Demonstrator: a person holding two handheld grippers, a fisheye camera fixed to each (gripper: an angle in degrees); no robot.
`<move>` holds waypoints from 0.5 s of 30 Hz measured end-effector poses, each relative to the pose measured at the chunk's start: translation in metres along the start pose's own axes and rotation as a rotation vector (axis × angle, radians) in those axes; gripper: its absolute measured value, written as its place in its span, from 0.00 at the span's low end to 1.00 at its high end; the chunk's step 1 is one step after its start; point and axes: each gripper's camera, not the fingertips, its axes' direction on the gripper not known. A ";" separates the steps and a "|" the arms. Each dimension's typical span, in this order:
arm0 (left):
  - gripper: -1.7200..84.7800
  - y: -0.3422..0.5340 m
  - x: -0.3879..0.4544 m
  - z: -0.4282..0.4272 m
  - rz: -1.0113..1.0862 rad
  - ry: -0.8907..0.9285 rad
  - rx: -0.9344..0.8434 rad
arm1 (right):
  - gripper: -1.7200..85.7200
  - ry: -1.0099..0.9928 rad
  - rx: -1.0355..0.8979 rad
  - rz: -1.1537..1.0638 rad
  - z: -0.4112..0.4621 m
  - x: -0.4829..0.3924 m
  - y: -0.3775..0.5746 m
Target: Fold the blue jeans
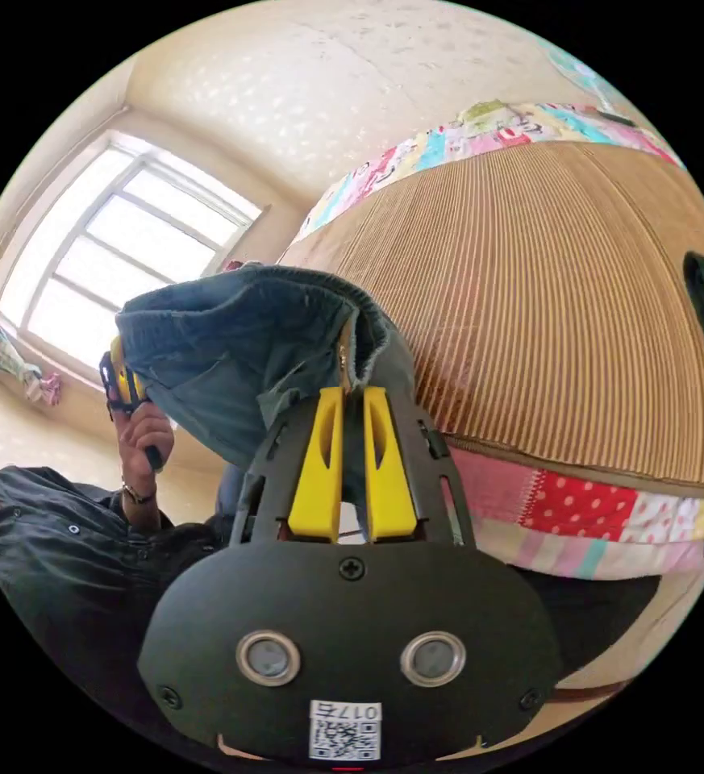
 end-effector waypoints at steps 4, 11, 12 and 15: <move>0.07 -0.018 0.031 -0.027 0.119 -0.096 -0.008 | 0.06 0.115 0.254 -0.125 -0.090 -0.067 0.008; 0.06 -0.094 0.152 -0.033 0.521 0.157 0.104 | 0.06 0.383 0.730 -0.435 -0.156 -0.263 0.051; 0.06 -0.107 0.178 -0.039 0.602 0.201 0.145 | 0.06 0.373 0.849 -0.471 -0.169 -0.292 0.068; 0.06 -0.121 0.237 -0.045 0.773 0.196 0.240 | 0.06 0.314 1.068 -0.560 -0.187 -0.342 0.108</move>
